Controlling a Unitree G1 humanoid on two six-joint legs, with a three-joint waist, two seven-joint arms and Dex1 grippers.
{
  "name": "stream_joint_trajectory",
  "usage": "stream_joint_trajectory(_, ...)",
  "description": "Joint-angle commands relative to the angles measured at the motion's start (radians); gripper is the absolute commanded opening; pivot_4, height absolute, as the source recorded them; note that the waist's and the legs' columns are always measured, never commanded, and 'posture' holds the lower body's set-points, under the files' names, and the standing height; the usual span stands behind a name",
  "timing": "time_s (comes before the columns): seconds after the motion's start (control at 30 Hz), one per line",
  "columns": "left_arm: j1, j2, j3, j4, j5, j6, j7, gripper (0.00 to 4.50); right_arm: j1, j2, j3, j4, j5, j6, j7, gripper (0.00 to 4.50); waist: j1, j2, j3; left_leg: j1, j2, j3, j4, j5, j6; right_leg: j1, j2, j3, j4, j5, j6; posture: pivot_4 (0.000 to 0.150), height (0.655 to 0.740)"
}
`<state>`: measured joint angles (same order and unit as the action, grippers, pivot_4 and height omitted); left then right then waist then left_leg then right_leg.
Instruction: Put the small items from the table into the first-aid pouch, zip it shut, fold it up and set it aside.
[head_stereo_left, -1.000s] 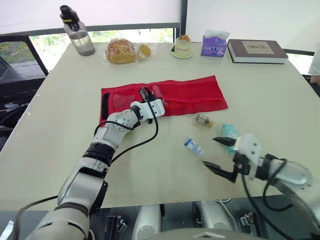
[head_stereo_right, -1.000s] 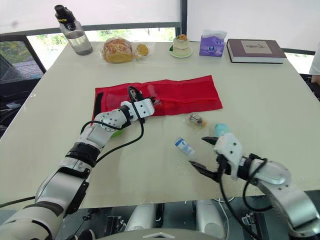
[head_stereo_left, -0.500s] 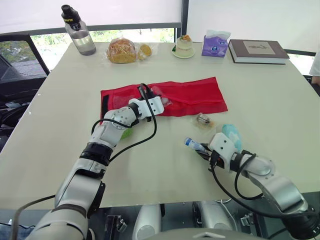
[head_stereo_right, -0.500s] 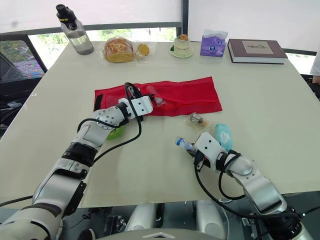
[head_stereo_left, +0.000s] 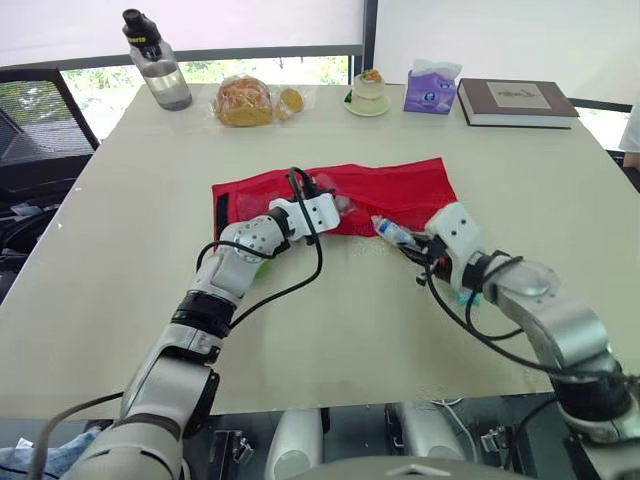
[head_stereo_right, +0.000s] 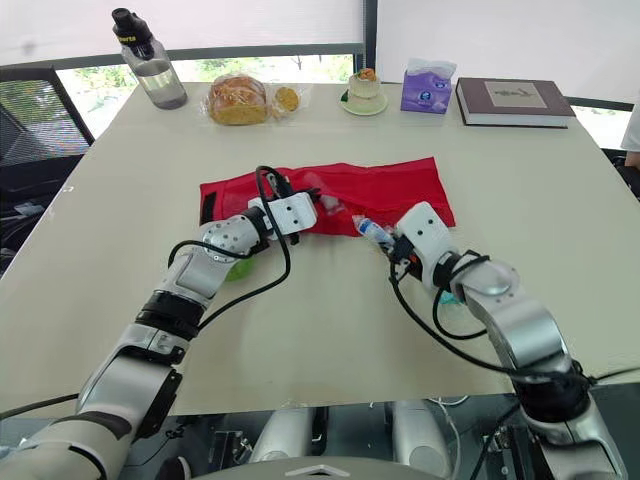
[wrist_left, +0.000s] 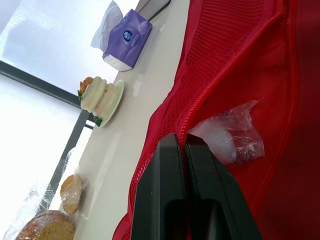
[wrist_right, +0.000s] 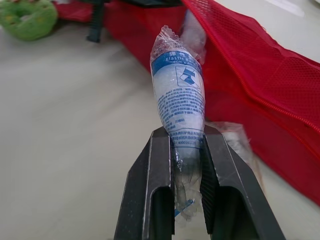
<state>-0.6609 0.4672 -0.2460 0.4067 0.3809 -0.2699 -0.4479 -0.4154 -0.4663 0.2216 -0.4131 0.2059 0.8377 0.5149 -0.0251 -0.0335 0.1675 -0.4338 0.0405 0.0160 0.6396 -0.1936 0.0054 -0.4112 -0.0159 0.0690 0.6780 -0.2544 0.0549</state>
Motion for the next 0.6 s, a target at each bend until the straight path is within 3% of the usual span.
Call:
stream_joint_trajectory(0.03, -0.009, -0.029, 0.002, -0.084, -0.006, 0.019, 0.017, 0.00, -0.127, 0.064, 0.038, 0.145, -0.031, 0.033, -0.030, 0.12, 0.000, 0.000, 0.000, 0.000, 0.000, 0.000, 0.000, 0.000, 0.000, 0.000, 0.000, 0.000, 0.000, 0.000, 0.000, 0.150, 0.7400)
stream_joint_trajectory(0.37, 0.018, -0.060, -0.007, -0.136, 0.002, 0.056, 0.019, 0.00, -0.208, 0.168, -0.006, 0.300, -0.078, 0.069, -0.141, 0.12, 0.008, 0.000, 0.000, 0.000, 0.000, 0.000, 0.000, 0.000, 0.000, 0.000, 0.000, 0.000, 0.001, 0.000, 0.000, 0.150, 0.7400)
stream_joint_trajectory(0.6, 0.011, -0.073, -0.013, -0.124, 0.007, 0.053, 0.023, 0.00, -0.211, 0.239, -0.063, 0.299, -0.092, 0.080, -0.226, 0.12, 0.008, 0.000, 0.000, 0.000, 0.000, 0.000, 0.000, 0.000, 0.000, 0.000, 0.000, 0.000, 0.001, 0.000, 0.000, 0.150, 0.7400)
